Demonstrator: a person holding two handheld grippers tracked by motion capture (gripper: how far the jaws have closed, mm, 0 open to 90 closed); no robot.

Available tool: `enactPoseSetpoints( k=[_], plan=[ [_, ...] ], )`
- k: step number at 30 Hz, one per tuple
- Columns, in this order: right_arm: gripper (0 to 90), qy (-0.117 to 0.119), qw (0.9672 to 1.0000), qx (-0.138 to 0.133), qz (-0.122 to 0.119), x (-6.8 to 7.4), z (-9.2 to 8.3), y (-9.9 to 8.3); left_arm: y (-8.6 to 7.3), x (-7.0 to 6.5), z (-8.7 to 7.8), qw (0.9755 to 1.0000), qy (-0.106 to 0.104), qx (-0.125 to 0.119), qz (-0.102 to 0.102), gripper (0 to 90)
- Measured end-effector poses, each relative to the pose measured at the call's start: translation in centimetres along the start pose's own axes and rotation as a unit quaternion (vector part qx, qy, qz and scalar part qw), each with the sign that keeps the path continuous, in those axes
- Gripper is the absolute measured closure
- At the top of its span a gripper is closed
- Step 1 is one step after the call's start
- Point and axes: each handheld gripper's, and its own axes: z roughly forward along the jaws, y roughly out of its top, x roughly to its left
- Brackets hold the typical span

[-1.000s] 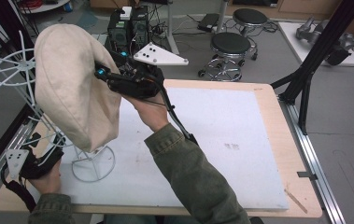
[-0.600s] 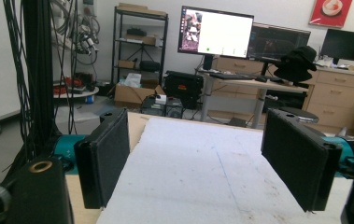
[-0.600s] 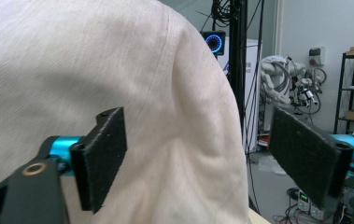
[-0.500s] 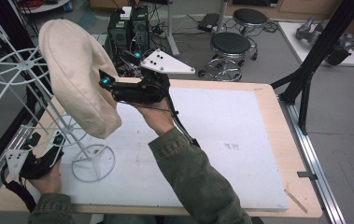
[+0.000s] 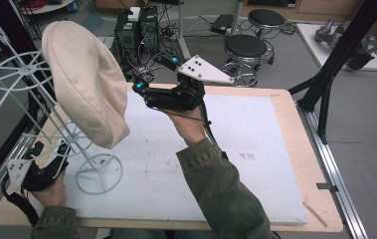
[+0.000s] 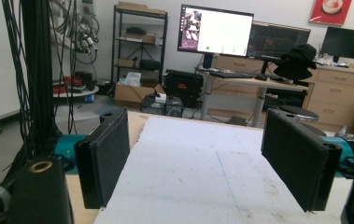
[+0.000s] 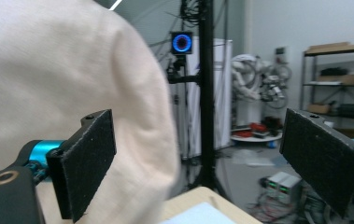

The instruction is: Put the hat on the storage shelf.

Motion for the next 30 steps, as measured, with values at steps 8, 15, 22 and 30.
enactPoseSetpoints(
  k=[8,15,22,30],
  plan=[
    [9.8,-0.05,0.9986,0.012,-0.005,-1.6,-3.3,-1.5,-0.1,-0.1,0.1,1.0,0.0,0.0,0.002,23.9],
    [9.8,-0.071,0.9974,0.012,-0.003,-2.7,-5.1,-1.9,-0.1,-0.3,0.1,1.0,0.0,-0.003,-0.001,23.9],
    [9.9,-0.119,0.9926,0.02,-0.002,-4.1,-8.5,-3.0,-0.1,-0.1,-0.1,1.0,-0.001,0.003,0.005,23.9],
    [9.9,-0.198,0.9785,0.055,0.016,-6.2,-12.9,-4.5,-0.1,-0.3,-0.1,1.0,-0.002,0.004,0.006,23.9]
  ],
)
